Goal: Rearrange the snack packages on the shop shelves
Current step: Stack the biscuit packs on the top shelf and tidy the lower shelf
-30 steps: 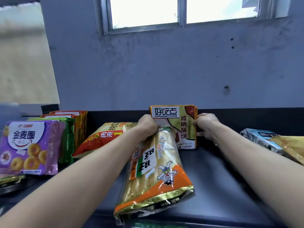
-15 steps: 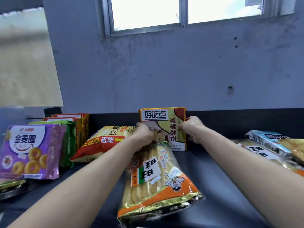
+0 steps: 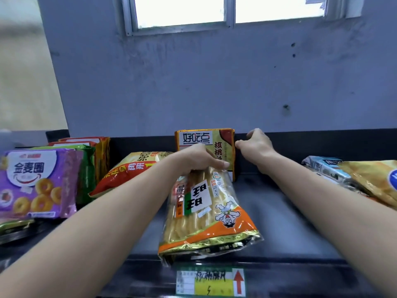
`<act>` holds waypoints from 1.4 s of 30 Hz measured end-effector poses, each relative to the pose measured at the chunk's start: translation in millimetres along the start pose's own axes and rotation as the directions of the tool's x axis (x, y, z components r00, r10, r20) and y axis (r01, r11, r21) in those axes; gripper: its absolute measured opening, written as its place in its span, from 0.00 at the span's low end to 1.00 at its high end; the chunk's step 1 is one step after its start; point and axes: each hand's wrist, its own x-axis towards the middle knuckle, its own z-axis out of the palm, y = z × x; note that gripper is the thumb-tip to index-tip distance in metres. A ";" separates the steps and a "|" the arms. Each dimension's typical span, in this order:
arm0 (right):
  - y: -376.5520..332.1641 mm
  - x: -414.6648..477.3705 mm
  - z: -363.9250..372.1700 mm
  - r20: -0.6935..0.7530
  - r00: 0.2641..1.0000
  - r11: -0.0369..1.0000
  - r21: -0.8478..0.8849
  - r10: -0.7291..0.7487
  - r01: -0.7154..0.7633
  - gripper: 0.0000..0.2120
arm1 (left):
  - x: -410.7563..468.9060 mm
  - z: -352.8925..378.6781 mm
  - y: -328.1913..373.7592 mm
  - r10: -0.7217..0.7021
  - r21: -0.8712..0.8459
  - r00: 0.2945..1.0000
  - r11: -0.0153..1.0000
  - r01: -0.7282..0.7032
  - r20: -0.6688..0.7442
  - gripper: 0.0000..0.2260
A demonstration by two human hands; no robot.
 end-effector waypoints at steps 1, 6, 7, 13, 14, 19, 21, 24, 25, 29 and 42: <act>0.1 -3.0 -3.6 0.000 1.000 1.000 0.006 -0.009 0.009 0.19 | -2.9 0.3 5.2 0.023 0.016 1.000 1.000 -0.023 -0.011 0.17; -3.1 -17.7 -16.4 0.027 0.999 0.999 0.033 -0.022 0.021 0.15 | -13.2 5.7 36.7 0.162 0.044 0.982 0.986 -0.158 -0.096 0.10; -3.8 -20.1 -17.9 0.024 0.999 0.999 0.036 -0.024 0.023 0.15 | -15.5 6.1 42.8 0.184 0.080 0.976 0.981 -0.176 -0.116 0.09; -11.7 -37.9 -16.0 0.055 0.998 0.998 0.062 -0.035 0.032 0.15 | -27.8 -23.0 23.0 0.088 0.297 0.930 0.955 0.024 -0.356 0.12; -14.4 -41.8 -12.2 0.076 0.996 0.997 0.070 -0.040 0.035 0.15 | -31.1 -32.7 10.3 0.046 0.289 0.915 0.954 0.079 -0.401 0.11; -29.7 -55.6 14.5 0.212 0.975 0.995 0.086 -0.070 0.053 0.10 | -51.8 -63.6 -51.0 -0.153 0.231 0.813 0.915 0.332 -0.562 0.05; -37.8 -62.1 24.3 0.244 0.966 0.993 0.100 -0.087 0.064 0.07 | -61.4 -67.4 -67.7 -0.188 0.258 0.793 0.881 0.397 -0.579 0.03; -46.8 -69.8 37.9 0.270 0.956 0.990 0.108 -0.117 0.091 0.07 | -76.6 -65.9 -80.1 -0.172 0.330 0.786 0.839 0.433 -0.594 0.03; -48.0 -71.1 41.9 0.278 0.953 0.990 0.109 -0.122 0.095 0.08 | -80.3 -64.6 -81.4 -0.151 0.349 0.782 0.832 0.431 -0.605 0.02; -48.4 -76.4 45.9 0.273 0.953 0.990 0.097 -0.128 0.105 0.07 | -85.0 -55.3 -75.3 -0.037 0.342 0.817 0.897 0.281 -0.575 0.07; 15.0 -152.0 -58.6 0.101 0.995 0.998 0.051 0.027 -0.032 0.10 | -115.5 52.7 29.9 0.404 -0.075 0.907 0.907 -0.414 -0.114 0.06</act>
